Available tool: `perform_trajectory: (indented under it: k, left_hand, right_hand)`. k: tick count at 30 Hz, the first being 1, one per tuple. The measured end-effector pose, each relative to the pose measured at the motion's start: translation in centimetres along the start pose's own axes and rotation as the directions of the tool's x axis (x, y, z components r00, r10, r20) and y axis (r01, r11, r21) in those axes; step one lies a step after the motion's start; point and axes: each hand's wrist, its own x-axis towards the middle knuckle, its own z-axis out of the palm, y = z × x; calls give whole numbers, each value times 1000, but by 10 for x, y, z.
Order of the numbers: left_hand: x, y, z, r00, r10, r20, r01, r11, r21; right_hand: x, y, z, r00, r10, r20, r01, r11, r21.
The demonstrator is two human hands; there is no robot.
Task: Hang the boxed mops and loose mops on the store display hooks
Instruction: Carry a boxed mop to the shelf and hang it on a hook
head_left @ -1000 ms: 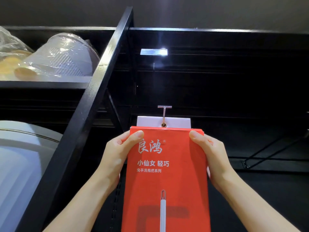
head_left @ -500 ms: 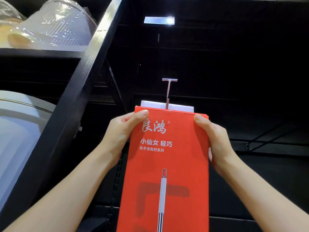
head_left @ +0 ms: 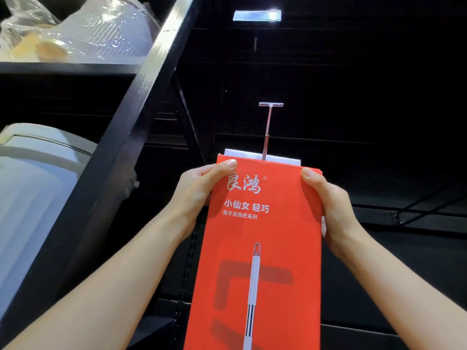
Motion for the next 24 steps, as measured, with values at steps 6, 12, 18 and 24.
perform_trajectory:
  k: [6, 12, 18, 24]
  left_hand:
    - [12, -19, 4, 999, -23, -29, 20, 995, -102]
    - [19, -46, 4, 999, -12, -45, 5, 991, -134]
    - [26, -68, 7, 999, -2, -51, -6, 988, -152]
    - [34, -84, 7, 999, -20, -40, 13, 988, -155]
  right_hand:
    - [13, 11, -1, 1000, 3, -26, -3, 1000, 2]
    - [22, 33, -6, 1000, 7, -7, -7, 1000, -25]
    - [28, 51, -11, 1000, 14, -1, -14, 999, -41]
    - [35, 68, -13, 1000, 26, 4, -26, 998, -50]
